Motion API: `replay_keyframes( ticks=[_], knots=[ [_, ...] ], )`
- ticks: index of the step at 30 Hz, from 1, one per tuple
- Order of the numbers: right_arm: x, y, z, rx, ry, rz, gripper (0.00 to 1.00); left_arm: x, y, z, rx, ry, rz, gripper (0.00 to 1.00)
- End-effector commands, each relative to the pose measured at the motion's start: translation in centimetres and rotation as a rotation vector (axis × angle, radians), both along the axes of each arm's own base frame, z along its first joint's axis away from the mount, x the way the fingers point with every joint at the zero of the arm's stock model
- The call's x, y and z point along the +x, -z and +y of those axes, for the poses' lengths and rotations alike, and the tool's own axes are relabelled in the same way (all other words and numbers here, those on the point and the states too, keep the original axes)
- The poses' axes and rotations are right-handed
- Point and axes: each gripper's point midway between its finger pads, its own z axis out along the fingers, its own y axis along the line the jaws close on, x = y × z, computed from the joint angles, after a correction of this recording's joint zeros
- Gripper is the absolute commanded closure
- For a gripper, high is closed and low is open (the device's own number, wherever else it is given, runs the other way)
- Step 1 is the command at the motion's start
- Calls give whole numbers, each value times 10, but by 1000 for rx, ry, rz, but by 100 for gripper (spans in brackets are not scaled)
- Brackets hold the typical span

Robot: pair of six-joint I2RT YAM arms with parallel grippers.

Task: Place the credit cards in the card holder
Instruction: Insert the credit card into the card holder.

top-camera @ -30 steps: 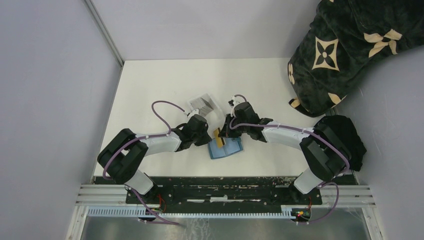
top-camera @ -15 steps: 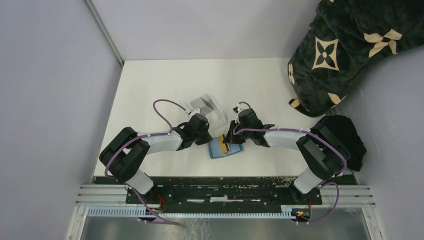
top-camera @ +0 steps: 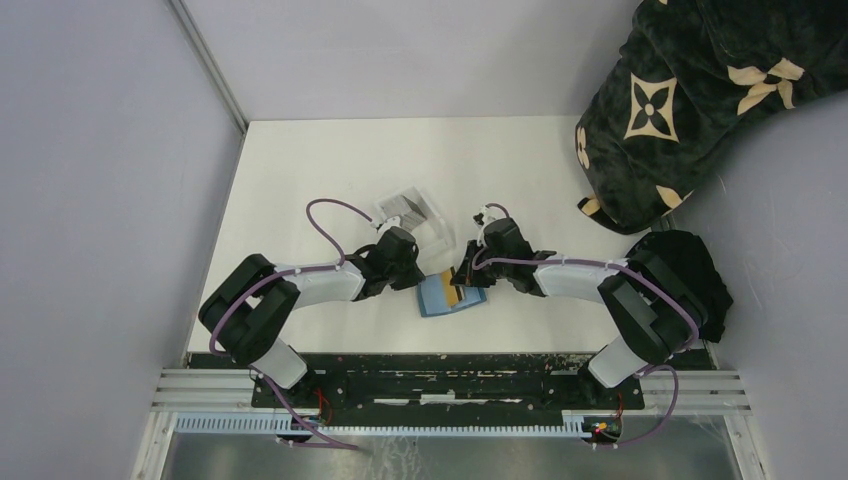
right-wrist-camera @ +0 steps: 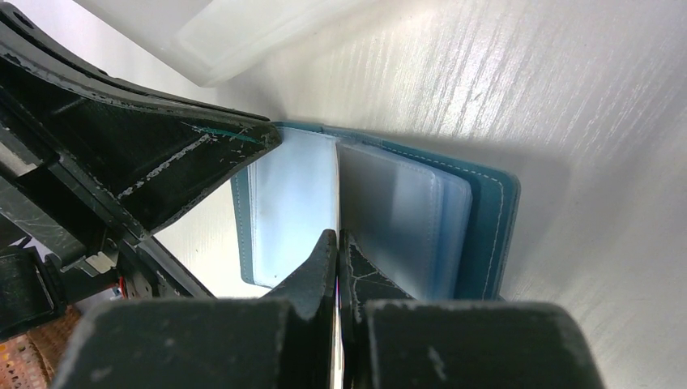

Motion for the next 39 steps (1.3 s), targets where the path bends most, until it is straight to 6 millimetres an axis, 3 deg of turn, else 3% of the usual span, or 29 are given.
replay_keyframes(
  ticks=[1, 9, 29, 39],
  knots=[
    [5, -15, 3, 42, 5, -45, 99, 4, 5, 7, 53, 20, -20, 97],
    [5, -18, 1, 43, 14, -52, 99, 2, 7, 7, 54, 19, -16, 97],
    [-3, 0, 0, 65, 35, 8, 99, 0, 8, 8, 53, 20, -12, 97],
    [-4, 15, 2, 84, 53, 53, 99, -4, 5, 13, 54, 9, -9, 79]
  ],
)
